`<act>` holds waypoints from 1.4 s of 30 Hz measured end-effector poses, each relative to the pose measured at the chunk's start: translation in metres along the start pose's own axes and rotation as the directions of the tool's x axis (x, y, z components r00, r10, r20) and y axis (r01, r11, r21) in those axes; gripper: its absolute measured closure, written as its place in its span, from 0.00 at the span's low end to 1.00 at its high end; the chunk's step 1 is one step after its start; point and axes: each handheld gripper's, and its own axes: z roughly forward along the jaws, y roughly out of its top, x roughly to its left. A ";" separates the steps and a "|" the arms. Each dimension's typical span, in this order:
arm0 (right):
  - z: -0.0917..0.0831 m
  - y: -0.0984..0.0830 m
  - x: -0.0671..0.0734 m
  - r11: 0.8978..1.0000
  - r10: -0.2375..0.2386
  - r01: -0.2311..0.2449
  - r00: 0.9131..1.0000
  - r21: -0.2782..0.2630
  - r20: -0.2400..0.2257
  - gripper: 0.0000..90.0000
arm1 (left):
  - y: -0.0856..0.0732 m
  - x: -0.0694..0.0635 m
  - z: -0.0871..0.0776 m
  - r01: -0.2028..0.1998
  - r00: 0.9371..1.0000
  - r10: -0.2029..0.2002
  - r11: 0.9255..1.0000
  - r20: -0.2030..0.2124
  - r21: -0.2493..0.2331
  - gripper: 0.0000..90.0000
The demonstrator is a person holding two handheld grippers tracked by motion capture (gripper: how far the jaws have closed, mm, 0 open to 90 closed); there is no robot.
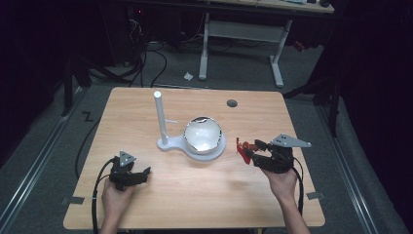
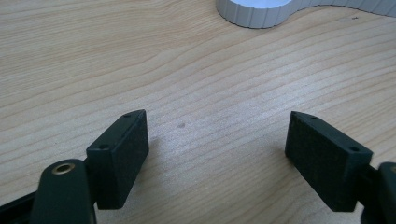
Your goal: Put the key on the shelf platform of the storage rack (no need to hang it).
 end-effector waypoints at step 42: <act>0.092 0.069 0.043 0.995 -0.092 0.097 0.986 0.027 -0.140 0.49 | 0.000 0.000 0.000 -0.003 1.000 0.003 1.000 0.003 0.004 0.24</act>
